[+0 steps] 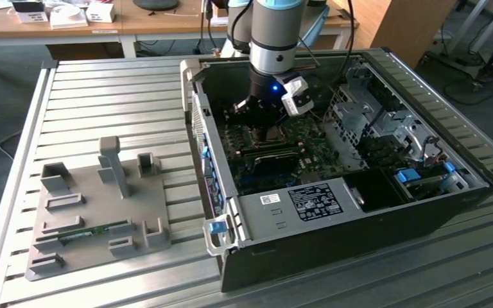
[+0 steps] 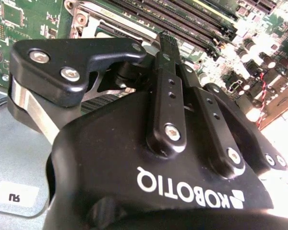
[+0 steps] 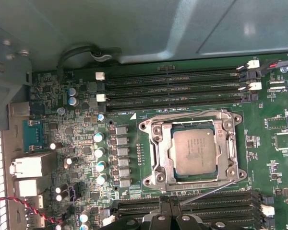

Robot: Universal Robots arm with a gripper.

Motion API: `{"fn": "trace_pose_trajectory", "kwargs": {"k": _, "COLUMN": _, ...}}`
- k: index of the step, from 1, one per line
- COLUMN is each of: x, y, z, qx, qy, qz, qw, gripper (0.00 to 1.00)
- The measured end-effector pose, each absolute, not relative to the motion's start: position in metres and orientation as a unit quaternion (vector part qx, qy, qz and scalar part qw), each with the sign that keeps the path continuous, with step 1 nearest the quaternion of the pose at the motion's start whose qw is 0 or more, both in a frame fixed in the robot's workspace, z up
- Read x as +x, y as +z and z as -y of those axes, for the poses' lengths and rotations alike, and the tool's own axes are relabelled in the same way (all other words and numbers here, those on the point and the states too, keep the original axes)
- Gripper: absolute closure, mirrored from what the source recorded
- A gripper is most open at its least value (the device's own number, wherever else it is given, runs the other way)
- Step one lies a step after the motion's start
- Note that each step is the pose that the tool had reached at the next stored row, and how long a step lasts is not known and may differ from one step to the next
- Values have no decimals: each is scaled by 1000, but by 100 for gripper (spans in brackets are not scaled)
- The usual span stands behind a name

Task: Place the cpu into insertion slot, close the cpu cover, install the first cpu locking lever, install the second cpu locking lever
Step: 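Install the second cpu locking lever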

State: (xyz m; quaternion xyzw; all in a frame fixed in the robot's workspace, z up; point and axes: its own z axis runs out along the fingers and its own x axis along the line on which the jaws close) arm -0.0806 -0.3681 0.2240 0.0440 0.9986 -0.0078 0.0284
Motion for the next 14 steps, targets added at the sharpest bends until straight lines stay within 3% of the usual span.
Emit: {"fn": "trace_pose_trajectory", "kwargs": {"k": 14, "x": -81, "y": 221, "z": 368, "qx": 44, "qy": -8, "qz": -999, "qw": 28, "gripper": 89}}
